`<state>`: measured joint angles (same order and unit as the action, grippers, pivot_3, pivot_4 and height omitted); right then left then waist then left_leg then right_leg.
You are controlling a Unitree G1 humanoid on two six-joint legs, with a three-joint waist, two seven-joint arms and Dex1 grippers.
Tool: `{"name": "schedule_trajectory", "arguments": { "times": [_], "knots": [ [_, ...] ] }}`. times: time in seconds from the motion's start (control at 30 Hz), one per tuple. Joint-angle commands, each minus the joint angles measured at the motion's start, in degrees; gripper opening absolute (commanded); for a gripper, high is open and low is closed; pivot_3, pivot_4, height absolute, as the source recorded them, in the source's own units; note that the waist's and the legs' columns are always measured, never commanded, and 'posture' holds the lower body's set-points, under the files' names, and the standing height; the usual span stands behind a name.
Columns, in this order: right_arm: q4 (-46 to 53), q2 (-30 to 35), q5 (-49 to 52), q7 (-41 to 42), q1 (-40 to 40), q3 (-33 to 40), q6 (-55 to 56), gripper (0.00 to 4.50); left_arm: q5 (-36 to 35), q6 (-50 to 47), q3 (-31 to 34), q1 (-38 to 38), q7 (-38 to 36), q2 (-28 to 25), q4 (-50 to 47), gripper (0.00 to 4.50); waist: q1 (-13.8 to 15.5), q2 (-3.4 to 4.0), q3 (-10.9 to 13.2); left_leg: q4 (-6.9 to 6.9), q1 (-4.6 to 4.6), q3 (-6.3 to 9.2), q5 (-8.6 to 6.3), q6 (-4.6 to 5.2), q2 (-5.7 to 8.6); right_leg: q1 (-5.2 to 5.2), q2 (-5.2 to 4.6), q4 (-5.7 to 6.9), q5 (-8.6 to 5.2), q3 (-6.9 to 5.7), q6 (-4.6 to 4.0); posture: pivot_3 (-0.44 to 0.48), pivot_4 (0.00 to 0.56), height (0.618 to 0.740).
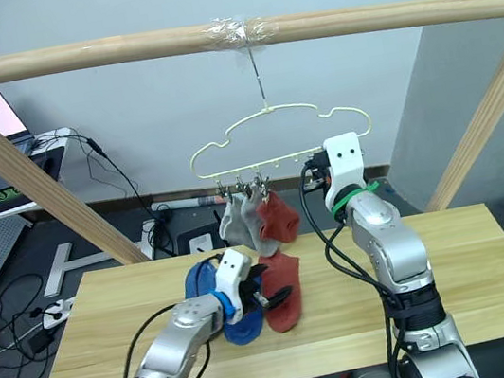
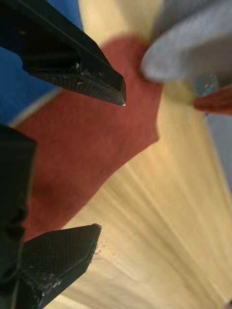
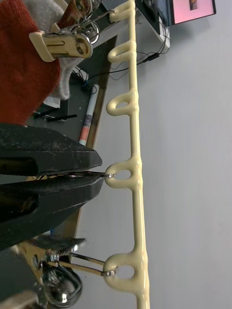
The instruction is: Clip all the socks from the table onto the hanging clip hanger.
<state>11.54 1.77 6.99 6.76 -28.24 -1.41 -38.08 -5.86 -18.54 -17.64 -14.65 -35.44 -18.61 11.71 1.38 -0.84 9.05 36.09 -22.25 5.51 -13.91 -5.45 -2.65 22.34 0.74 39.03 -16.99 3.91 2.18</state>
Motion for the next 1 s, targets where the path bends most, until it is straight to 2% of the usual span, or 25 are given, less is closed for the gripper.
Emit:
{"name": "schedule_trajectory", "arguments": {
  "times": [0.03, 0.13, 0.27, 0.43, 0.53, 0.97, 1.0],
  "knots": [
    [1.43, -0.13, -0.13, -1.12, 0.84, 0.04, -1.20, 0.01, 3.51, 2.13, -1.01, -2.37, 2.18, 1.75, 3.28, 4.50, -0.09, 0.00, 0.00, 0.00, 0.01, -0.01, 0.00, 0.00, 0.00, 0.00, 0.00, 0.01, 0.00, 0.01, 0.00, 0.101, 0.137, 0.740],
    [1.91, -0.07, -0.17, -1.44, 1.07, -0.08, -1.64, 0.01, 5.51, 3.04, -1.38, -4.55, 2.91, 3.55, 8.13, 4.50, -0.12, 0.00, 0.00, 0.00, 0.02, -0.02, 0.00, 0.00, 0.01, -0.01, 0.00, 0.00, 0.00, 0.02, 0.00, 0.093, 0.141, 0.740],
    [2.50, 0.25, -0.21, -1.87, 1.33, 0.35, -2.28, 0.01, 7.83, 5.66, -0.42, -8.21, 2.69, 2.60, 15.33, 4.50, -0.19, 0.00, 0.00, 0.00, 0.01, 0.00, 0.00, 0.00, 0.01, -0.01, 0.00, -0.01, 0.00, -0.01, 0.00, 0.084, 0.146, 0.740],
    [2.65, 0.26, -0.06, -2.31, 1.52, 0.69, -2.79, 0.01, 7.56, 4.59, -0.79, -9.48, -1.19, 3.85, 20.36, 4.50, -0.22, 0.00, 0.01, 0.00, 0.00, -0.02, 0.00, 0.00, 0.02, -0.02, 0.00, -0.04, -0.01, 0.01, 0.01, 0.078, 0.153, 0.740],
    [2.70, 0.14, 0.13, -2.53, 1.48, 0.81, -3.05, 0.00, 8.24, 5.27, -1.72, -10.13, -3.90, 4.65, 22.17, 3.92, -0.20, 0.00, 0.00, 0.00, 0.00, 0.00, 0.00, 0.00, 0.03, -0.04, -0.01, -0.04, -0.01, -0.01, 0.01, 0.073, 0.158, 0.740],
    [2.89, 1.66, 0.36, -1.98, 1.63, 1.46, -3.74, 0.00, 15.30, 17.68, -5.58, -11.91, -5.73, 6.11, 29.30, 0.02, -0.27, 0.00, 0.01, -0.01, 0.05, -0.01, 0.00, 0.01, 0.04, -0.07, -0.01, -0.05, -0.01, 0.01, 0.02, 0.068, 0.159, 0.740],
    [2.92, 1.97, 0.44, -1.85, 1.65, 1.54, -3.77, 0.00, 15.41, 18.64, -5.56, -11.82, -5.75, 6.16, 29.48, 0.01, -0.27, 0.00, 0.01, 0.00, 0.05, -0.01, 0.00, 0.01, 0.04, -0.07, -0.01, -0.05, -0.01, 0.01, 0.02, 0.068, 0.159, 0.740]
  ]
}}
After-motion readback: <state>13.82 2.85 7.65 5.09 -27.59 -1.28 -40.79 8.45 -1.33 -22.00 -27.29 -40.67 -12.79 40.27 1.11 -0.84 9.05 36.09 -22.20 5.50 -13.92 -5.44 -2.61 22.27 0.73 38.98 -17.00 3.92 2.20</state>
